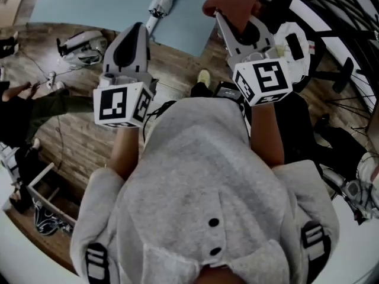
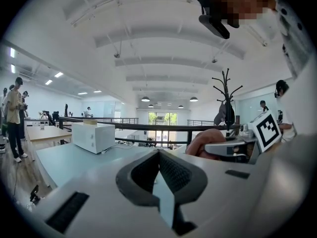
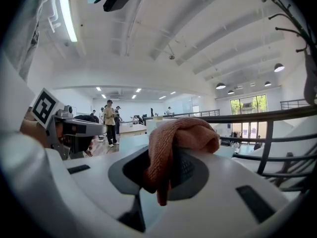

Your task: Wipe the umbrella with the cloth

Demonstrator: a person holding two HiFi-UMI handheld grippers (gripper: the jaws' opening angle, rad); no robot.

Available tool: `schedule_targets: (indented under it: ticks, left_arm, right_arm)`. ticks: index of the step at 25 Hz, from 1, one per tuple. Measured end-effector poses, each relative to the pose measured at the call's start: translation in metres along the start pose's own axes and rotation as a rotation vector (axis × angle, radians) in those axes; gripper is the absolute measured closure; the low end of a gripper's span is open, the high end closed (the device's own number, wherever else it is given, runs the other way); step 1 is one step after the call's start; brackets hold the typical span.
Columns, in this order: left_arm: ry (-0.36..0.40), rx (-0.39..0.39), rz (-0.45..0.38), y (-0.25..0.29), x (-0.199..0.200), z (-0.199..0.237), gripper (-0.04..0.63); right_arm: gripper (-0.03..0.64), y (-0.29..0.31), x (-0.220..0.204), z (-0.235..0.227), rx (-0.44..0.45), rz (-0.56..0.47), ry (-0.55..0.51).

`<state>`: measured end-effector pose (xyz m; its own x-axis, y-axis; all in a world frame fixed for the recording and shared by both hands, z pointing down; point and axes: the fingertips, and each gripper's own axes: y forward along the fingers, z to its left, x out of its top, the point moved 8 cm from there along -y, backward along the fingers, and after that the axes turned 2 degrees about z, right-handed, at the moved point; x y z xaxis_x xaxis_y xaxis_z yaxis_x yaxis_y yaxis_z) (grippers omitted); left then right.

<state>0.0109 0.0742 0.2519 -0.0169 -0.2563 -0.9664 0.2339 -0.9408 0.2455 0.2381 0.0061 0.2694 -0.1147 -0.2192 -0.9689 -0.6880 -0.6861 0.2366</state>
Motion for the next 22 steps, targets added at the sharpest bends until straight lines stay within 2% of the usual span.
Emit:
schedule_targets:
  ticks: [6,9,16,22]
  left_arm:
    - [0.036,0.019,0.019,0.012,0.007,-0.004,0.58]
    - [0.027,0.03,0.021,0.012,0.005,0.001,0.58]
    - [0.011,0.025,0.036,0.023,-0.008,0.024,0.58]
    - [0.005,0.012,0.073,0.043,-0.027,0.055,0.58]
  right_arm:
    - [0.538,0.011,0.007,-0.019,0.031,-0.059,0.081]
    - [0.538,0.014,0.008,-0.021,0.021,-0.075,0.1]
    - [0.54,0.028,0.01,-0.02,0.003,-0.056,0.105]
    - [0.54,0.05,0.013,-0.011,0.033,-0.019,0.097]
